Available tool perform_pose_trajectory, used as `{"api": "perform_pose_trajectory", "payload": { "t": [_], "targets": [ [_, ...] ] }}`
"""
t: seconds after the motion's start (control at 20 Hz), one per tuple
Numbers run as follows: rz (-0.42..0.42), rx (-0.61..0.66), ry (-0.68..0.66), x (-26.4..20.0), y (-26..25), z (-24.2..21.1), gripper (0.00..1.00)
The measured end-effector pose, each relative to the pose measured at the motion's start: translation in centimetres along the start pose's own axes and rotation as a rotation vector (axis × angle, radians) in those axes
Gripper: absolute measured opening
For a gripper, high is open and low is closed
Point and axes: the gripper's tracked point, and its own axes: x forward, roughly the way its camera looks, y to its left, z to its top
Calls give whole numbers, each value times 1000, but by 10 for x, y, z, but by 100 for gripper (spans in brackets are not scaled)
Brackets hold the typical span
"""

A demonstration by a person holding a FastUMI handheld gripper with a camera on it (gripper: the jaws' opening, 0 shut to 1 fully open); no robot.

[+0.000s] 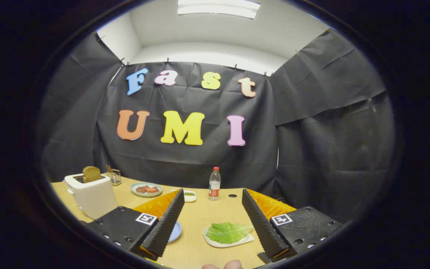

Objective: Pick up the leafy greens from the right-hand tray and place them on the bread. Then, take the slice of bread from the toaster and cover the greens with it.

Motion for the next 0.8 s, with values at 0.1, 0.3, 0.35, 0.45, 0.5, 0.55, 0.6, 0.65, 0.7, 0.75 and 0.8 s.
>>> {"api": "perform_pose_trajectory", "payload": {
  "t": [0.1,0.3,0.35,0.45,0.5,0.55,0.6,0.65,0.7,0.75,0.8],
  "targets": [
    [0,-3,6,1,0,-1,95],
    [-3,-6,15,4,-3,-3,95],
    [0,-8,18,5,-3,-3,95],
    [-6,-16,20,8,-8,-3,95],
    [-13,-26,18,11,-13,-3,95],
    [-20,-34,22,14,-17,-2,95],
    [-20,-37,30,19,-21,-4,95],
    [-17,-37,36,23,-23,-5,95],
    [-9,-38,47,29,-26,-8,95],
    [4,-40,60,36,-28,-12,95],
    [13,-47,87,43,-31,-21,95]
  ]
}}
